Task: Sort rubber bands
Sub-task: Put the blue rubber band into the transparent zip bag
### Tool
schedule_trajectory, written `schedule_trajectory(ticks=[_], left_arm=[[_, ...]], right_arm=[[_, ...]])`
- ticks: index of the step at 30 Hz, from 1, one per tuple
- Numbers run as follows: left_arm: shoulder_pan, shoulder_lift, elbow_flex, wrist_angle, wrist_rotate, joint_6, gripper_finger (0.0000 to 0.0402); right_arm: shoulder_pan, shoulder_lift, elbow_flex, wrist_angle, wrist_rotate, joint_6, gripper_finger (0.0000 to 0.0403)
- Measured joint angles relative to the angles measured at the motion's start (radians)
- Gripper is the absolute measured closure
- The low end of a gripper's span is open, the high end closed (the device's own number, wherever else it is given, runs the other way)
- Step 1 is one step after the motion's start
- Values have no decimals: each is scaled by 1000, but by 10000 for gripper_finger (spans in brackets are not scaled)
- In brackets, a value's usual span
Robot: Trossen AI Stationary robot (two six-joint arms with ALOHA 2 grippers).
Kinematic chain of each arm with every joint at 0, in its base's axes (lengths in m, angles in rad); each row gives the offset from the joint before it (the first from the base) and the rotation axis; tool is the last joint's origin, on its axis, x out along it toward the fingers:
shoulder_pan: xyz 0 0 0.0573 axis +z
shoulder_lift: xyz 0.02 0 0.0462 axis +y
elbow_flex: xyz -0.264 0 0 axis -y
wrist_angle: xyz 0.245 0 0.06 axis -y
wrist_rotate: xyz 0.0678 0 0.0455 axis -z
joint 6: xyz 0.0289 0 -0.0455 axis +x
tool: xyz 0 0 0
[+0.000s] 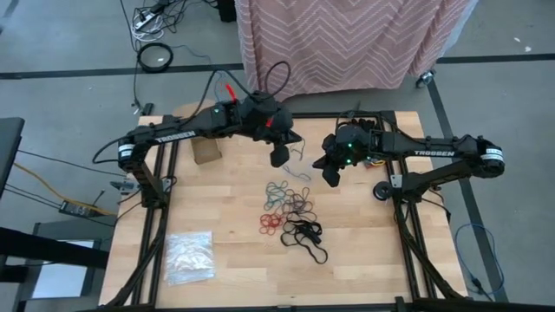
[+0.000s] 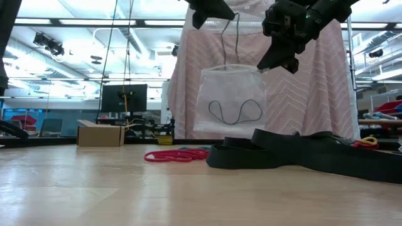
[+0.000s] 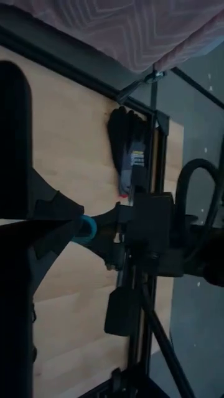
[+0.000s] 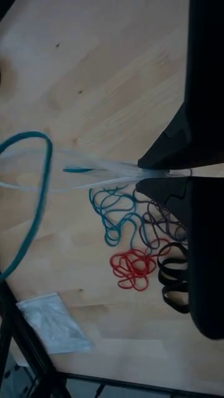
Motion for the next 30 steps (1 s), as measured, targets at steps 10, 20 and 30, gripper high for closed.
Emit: schedule_trajectory(ticks=[10,20,30], left_arm=[[-8,0,0,15,0,-24,401],[-24,-1,0,55,0,-35,401],[-26,-2,0,39,-24,-23,401]], right_arm=[[0,0,0,-8,0,-1,401],[0,0,0,-9,0,-1,401],[0,0,0,-9,0,-1,401]])
